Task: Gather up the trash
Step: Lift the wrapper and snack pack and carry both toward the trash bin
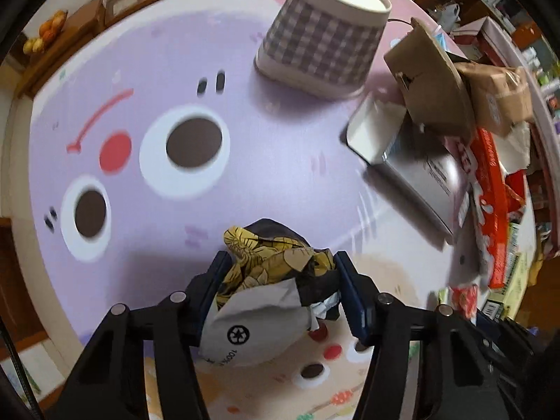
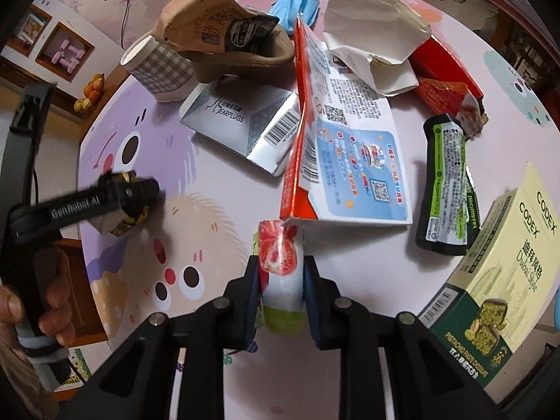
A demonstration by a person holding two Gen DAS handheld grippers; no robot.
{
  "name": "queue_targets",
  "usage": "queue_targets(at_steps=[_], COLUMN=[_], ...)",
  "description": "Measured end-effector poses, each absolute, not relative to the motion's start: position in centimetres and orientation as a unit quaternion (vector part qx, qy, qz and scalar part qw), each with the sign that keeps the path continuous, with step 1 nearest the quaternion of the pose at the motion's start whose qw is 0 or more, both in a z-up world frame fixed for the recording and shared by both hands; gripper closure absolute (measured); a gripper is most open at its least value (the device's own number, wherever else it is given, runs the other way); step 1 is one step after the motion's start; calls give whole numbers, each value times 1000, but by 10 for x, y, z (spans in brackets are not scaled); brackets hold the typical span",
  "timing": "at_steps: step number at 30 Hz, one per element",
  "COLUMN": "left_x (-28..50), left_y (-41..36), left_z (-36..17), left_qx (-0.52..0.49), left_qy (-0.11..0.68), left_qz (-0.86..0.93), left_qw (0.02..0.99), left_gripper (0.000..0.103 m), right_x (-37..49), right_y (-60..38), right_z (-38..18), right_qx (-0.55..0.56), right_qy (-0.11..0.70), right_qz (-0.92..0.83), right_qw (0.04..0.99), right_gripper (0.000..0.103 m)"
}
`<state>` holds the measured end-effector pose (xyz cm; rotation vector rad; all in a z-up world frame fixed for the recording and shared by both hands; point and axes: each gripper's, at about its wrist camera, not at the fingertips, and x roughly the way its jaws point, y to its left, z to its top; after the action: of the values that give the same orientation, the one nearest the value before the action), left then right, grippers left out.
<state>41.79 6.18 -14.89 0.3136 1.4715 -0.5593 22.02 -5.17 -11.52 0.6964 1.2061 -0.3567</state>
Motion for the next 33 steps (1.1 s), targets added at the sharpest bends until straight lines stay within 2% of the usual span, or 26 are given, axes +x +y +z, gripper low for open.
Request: queue_targets(at_steps=[14, 17, 33], left_x=[347, 323, 254], left_y=[102, 111, 108], left_z=[-141, -139, -82], left_qx=[81, 65, 17], left_qy=[669, 671, 637], left_qz=[-235, -233, -223], left_qw=[701, 701, 738], left_gripper=[49, 54, 54], right_x=[206, 202, 150], right_y=[-50, -45, -47], right_z=[-104, -99, -62], right_qx=[313, 306, 258], right_qy=[554, 554, 548], right_qz=[-124, -110, -29], right_qw=[761, 766, 796], right_gripper=[80, 80, 81])
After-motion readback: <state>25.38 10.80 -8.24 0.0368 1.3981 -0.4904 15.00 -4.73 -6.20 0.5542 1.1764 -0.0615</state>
